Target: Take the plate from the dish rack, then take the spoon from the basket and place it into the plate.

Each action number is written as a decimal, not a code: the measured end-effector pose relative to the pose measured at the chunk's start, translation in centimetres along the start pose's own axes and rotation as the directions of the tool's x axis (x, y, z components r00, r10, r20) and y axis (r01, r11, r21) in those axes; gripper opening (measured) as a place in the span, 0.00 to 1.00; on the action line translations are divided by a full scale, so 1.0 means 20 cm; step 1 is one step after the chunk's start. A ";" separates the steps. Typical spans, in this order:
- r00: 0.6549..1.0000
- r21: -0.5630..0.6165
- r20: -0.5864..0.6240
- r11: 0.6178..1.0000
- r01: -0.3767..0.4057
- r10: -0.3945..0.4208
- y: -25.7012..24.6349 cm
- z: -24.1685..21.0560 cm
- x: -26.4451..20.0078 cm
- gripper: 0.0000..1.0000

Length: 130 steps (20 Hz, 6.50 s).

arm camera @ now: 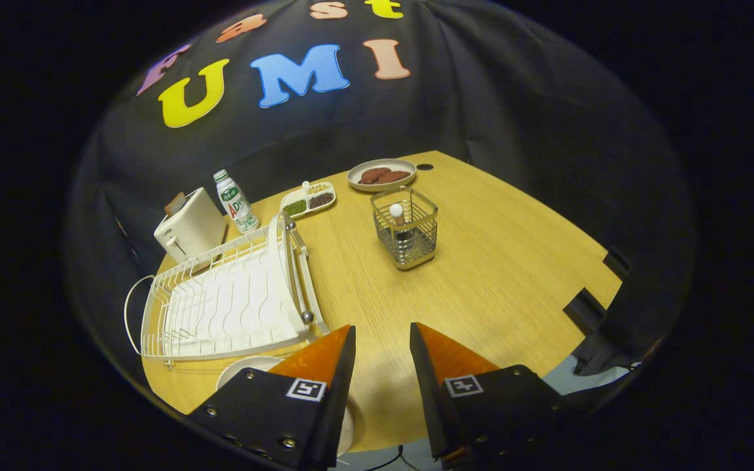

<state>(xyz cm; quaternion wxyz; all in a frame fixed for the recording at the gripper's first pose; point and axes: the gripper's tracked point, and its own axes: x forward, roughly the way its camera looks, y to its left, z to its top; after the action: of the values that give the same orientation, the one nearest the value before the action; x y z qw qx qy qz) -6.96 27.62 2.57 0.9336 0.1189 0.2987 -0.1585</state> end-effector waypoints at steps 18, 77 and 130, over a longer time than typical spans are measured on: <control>0.992 -0.019 0.081 0.995 0.101 -0.099 -0.09 0.45 0.38 0.51; 0.950 -0.430 0.078 0.870 -0.242 0.303 0.72 0.00 -0.81 0.07; 0.936 -0.440 -0.121 0.828 -0.349 0.330 0.63 -0.58 -0.65 0.19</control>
<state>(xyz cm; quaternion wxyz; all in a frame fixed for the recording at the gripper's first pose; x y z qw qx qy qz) -18.37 45.83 2.75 0.9423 -0.0484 0.3198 0.0864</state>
